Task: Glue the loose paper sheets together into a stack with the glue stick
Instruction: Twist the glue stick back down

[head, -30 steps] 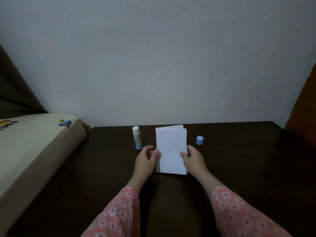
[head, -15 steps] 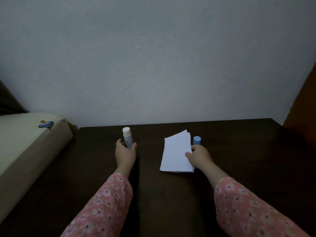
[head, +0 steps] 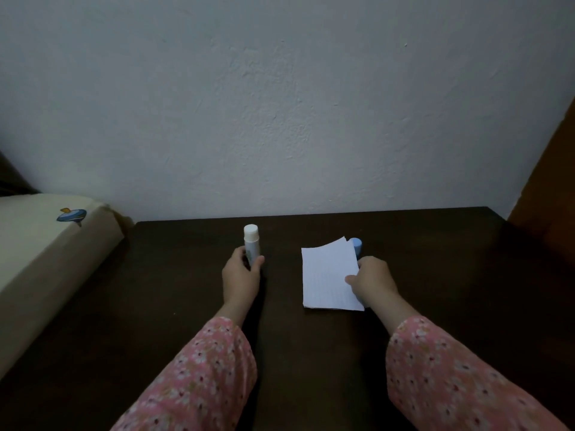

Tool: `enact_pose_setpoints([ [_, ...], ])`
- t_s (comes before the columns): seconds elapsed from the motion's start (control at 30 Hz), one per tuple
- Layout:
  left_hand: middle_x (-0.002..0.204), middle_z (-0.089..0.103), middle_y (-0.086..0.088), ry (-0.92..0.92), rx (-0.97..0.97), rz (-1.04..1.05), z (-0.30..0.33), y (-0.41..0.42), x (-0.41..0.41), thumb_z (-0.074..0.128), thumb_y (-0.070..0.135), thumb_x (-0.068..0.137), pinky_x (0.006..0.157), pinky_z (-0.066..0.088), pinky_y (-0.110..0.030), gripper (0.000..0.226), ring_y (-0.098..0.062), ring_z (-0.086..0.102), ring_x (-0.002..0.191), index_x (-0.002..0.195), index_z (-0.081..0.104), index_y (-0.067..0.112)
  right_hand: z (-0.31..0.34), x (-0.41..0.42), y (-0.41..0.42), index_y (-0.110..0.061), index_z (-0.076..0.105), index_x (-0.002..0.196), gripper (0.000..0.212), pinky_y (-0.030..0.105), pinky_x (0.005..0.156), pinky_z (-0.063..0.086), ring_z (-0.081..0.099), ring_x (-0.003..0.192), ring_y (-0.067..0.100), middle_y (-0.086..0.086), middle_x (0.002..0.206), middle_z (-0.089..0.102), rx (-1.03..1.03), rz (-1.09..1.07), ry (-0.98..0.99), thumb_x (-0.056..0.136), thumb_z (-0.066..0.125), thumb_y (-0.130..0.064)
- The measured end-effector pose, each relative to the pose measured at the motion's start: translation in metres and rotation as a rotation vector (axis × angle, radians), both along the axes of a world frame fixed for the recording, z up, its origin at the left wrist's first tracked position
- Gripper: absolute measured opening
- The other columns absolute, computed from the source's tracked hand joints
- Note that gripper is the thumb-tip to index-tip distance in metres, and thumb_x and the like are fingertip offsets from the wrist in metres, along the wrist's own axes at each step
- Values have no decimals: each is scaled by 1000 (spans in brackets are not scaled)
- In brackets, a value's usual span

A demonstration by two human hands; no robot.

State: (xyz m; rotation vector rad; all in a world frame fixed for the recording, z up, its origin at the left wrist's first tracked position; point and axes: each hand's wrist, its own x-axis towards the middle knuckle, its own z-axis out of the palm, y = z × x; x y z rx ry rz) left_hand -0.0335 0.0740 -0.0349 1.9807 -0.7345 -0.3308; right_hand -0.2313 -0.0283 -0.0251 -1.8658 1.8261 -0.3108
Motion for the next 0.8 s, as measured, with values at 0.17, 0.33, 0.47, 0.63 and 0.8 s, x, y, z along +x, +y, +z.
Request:
enact_pose_setpoints([
  [0.17,128,58,-5,10,-12,-1,1,9,0,62,28,90,94,44,-35,44,-19,54,118,131,50,16,-1,0,-1,-11,59,116,33,28,68,44,59,97,20,7,114,58,8,-22,4,87,69,-24],
  [0.33,128,57,-3,0,-52,-67,5,24,-11,63,29,90,92,43,-30,44,-14,53,115,131,49,18,-4,-2,-1,-10,59,118,37,28,69,43,59,97,20,7,114,58,-5,-15,15,87,69,-27],
  [0.47,124,56,5,50,-84,-179,12,38,-28,62,32,90,84,40,-23,45,-5,49,104,132,48,23,1,-3,9,-13,52,134,45,33,87,47,55,113,22,7,131,50,-30,-10,-97,92,62,-28],
  [0.63,120,53,14,100,-111,-353,20,58,-46,61,38,90,81,46,-24,43,-5,53,106,131,46,34,28,4,54,-25,57,129,48,24,82,46,54,97,9,-4,112,56,-89,303,-552,87,64,-46],
  [0.8,114,64,13,161,-236,-472,28,74,-66,64,29,89,90,52,-33,32,-4,61,104,120,58,35,46,12,96,-19,59,125,45,21,80,49,61,99,5,-3,114,66,64,400,-836,85,68,-39],
])
